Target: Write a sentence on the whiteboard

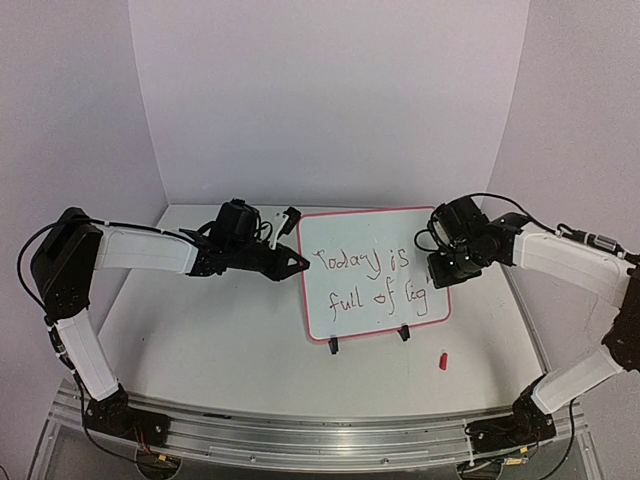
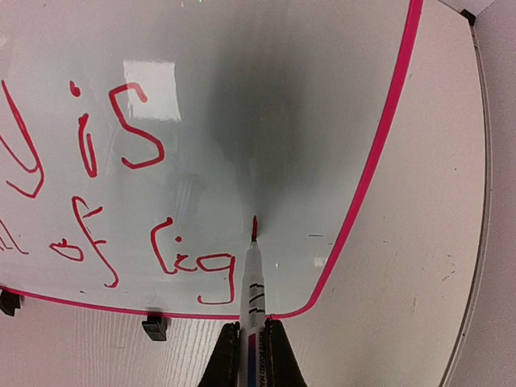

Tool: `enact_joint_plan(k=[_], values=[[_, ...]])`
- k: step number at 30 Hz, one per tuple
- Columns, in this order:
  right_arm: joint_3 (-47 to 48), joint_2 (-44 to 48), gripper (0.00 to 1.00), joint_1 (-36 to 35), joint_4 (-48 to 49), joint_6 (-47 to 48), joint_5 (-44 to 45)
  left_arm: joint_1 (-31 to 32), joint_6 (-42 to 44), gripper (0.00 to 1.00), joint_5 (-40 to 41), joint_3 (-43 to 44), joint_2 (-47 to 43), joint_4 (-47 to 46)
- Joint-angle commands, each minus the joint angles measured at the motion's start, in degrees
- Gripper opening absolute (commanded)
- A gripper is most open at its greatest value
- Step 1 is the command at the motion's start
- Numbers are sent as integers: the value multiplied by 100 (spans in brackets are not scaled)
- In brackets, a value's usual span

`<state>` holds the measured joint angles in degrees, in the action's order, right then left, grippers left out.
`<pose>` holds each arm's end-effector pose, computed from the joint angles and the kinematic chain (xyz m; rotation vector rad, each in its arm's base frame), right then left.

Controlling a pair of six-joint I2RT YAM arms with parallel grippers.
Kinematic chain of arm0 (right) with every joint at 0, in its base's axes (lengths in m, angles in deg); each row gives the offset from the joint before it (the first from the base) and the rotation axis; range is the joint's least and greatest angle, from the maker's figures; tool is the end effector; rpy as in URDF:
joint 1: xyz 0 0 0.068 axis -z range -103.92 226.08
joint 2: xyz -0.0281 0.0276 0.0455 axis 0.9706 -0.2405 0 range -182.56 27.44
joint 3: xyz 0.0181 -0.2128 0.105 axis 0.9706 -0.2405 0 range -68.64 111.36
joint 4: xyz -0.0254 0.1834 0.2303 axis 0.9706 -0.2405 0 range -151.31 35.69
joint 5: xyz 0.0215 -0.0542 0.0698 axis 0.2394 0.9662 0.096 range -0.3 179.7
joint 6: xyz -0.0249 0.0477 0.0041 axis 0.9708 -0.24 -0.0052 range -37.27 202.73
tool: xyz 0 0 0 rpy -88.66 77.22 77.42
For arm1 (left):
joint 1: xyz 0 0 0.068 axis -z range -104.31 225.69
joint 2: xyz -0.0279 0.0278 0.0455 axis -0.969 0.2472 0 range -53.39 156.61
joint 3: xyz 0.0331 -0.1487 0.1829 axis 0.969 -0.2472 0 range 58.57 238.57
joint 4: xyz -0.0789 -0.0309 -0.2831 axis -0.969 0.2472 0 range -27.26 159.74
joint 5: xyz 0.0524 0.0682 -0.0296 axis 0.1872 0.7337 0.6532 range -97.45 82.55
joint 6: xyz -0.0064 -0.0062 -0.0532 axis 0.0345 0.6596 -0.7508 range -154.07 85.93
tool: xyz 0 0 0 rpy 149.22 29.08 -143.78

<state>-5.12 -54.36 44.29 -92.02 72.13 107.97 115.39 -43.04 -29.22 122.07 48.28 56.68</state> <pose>0.2894 0.1662 0.2185 -0.3357 2.4568 -0.0974 0.3108 -0.2752 0.1532 0.8124 2.0688 -0.8909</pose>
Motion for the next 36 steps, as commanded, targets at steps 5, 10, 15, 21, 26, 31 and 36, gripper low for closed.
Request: enact_joint_plan(k=[5,10,15,21,26,31,36], values=[[-296,33,0,24,-44,-166,-256,-217,888,0,2056,-141,449,809],[-323,7,0,24,-40,-188,-259,-216,888,0,2102,-118,459,820],[-196,-3,0,24,-39,-170,-149,-217,888,0,2115,-96,470,825],[93,-31,0,24,-6,-86,17,-220,878,0,2115,-73,501,825],[231,-71,0,23,18,-14,28,-216,871,0,2109,-62,527,837],[252,-111,0,20,20,-21,99,-217,880,0,2123,-73,511,839],[168,-113,0,35,13,-45,293,-216,888,0,2124,-68,505,862]])
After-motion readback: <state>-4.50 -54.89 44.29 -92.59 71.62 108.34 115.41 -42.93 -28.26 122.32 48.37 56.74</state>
